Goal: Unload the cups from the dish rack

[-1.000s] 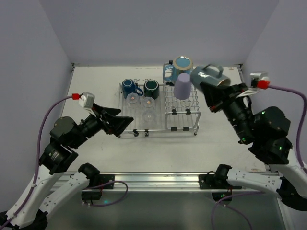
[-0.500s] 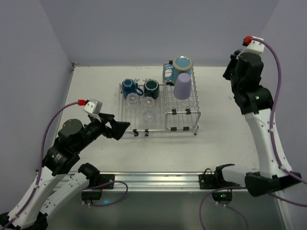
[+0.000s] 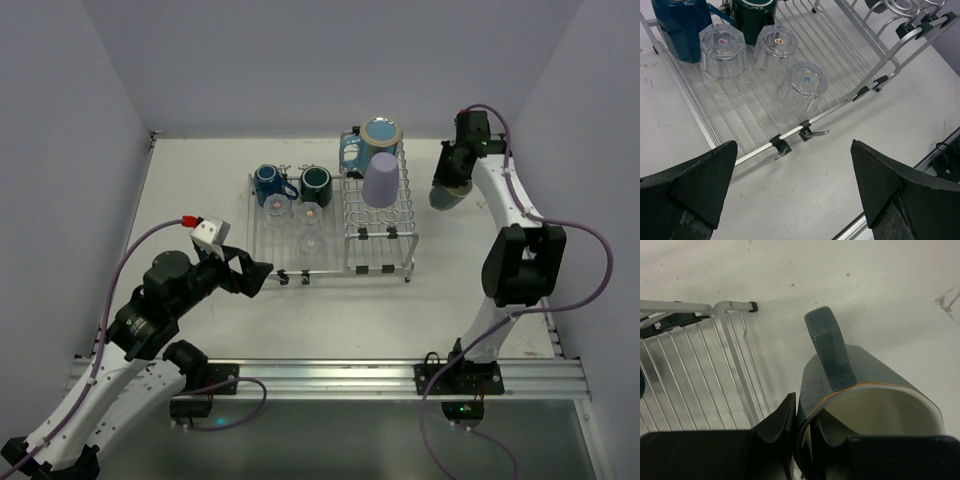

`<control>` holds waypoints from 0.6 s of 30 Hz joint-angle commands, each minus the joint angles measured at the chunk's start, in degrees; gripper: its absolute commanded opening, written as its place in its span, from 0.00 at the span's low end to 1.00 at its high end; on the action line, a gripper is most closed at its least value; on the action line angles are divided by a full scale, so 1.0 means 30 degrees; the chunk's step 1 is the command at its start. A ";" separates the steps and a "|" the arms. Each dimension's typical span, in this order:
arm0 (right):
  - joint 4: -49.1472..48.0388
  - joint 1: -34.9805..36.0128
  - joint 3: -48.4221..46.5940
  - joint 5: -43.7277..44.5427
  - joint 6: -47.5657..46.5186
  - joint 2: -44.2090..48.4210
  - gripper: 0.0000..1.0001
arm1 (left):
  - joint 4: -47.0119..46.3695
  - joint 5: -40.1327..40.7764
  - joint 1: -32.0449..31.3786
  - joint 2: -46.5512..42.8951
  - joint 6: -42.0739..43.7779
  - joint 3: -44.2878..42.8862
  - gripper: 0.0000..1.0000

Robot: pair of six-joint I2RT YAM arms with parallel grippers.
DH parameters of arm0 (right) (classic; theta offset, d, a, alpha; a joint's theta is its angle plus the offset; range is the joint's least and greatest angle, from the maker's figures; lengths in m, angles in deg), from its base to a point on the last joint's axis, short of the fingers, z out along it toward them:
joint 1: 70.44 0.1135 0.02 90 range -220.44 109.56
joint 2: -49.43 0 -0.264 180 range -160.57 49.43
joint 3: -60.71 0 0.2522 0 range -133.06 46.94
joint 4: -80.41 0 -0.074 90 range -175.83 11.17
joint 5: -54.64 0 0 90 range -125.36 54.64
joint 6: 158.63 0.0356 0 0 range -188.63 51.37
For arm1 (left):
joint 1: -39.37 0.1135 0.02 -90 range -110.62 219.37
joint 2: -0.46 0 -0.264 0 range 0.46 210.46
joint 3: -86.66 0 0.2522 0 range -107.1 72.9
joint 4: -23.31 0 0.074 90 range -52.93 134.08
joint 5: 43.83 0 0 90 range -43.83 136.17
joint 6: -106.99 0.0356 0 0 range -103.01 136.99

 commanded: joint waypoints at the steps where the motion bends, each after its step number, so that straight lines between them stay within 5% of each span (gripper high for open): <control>1: -0.0588 -0.0024 -0.2270 -0.1335 0.0391 -0.0678 0.00 | -0.1414 -0.0186 0.0129 0.0171 0.0791 0.0131 1.00; 18: 0.1756 0.0386 -0.6198 0.0393 0.0070 -0.6307 0.00 | -0.1767 -0.1563 0.1418 -0.0151 0.0997 0.0425 1.00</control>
